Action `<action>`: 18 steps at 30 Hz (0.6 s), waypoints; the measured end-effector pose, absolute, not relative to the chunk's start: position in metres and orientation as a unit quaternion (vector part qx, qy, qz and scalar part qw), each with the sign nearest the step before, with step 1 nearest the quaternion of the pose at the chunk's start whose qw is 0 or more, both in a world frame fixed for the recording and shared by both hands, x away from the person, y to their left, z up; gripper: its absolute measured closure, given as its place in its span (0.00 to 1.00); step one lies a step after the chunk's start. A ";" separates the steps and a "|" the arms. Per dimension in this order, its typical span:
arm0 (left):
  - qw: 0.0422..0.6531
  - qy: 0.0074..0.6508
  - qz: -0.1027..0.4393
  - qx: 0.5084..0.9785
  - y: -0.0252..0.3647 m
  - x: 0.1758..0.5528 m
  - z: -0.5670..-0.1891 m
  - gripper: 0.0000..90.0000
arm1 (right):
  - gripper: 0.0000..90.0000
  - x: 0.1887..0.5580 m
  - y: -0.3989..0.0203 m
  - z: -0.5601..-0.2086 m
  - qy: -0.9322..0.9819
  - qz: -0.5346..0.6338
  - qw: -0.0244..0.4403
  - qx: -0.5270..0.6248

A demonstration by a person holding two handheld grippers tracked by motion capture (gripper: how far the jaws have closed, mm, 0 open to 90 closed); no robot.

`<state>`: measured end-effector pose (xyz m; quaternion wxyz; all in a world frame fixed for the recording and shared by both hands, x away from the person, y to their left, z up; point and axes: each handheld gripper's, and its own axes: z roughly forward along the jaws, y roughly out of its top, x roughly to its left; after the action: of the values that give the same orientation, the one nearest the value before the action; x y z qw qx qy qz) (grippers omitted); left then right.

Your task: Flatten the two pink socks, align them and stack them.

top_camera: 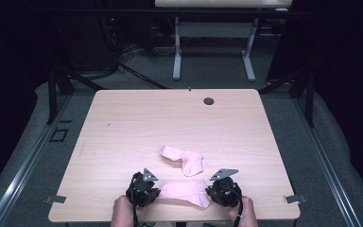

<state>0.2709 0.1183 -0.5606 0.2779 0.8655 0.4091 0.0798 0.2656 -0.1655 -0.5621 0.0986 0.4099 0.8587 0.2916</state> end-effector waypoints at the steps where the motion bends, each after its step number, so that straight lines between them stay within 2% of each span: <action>1: 0.278 0.409 0.080 0.865 0.118 0.271 -0.561 0.84 | 0.89 0.266 -0.165 -0.562 0.860 0.288 0.101 0.409; 5: 0.286 0.424 0.096 0.854 0.124 0.274 -0.553 0.49 | 0.69 0.270 -0.169 -0.559 0.857 0.298 0.096 0.409; 8: 0.289 0.426 0.099 0.851 0.128 0.277 -0.548 0.36 | 0.64 0.273 -0.173 -0.555 0.850 0.311 0.093 0.415; 9: 0.290 0.428 0.100 0.850 0.130 0.279 -0.546 0.36 | 0.60 0.275 -0.175 -0.553 0.849 0.315 0.095 0.414; 10: 0.291 0.426 0.107 0.850 0.133 0.284 -0.541 0.31 | 0.53 0.279 -0.176 -0.549 0.847 0.318 0.097 0.416; 13: 0.295 0.427 0.110 0.848 0.136 0.291 -0.538 0.24 | 0.42 0.289 -0.177 -0.545 0.848 0.315 0.094 0.415; 14: 0.295 0.428 0.111 0.847 0.138 0.295 -0.537 0.24 | 0.42 0.289 -0.177 -0.545 0.848 0.315 0.094 0.415; 15: 0.297 0.430 0.113 0.845 0.140 0.302 -0.535 0.19 | 0.37 0.296 -0.177 -0.544 0.848 0.314 0.093 0.418; 16: 0.297 0.432 0.116 0.843 0.140 0.307 -0.535 0.19 | 0.35 0.298 -0.177 -0.543 0.848 0.313 0.091 0.418; 18: 0.296 0.434 0.116 0.843 0.141 0.311 -0.534 0.17 | 0.35 0.305 -0.176 -0.543 0.847 0.313 0.092 0.419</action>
<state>0.3112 0.1412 -0.5337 0.2962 0.8430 0.4338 0.1162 0.3053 -0.1762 -0.5429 0.0917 0.4195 0.8472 0.3127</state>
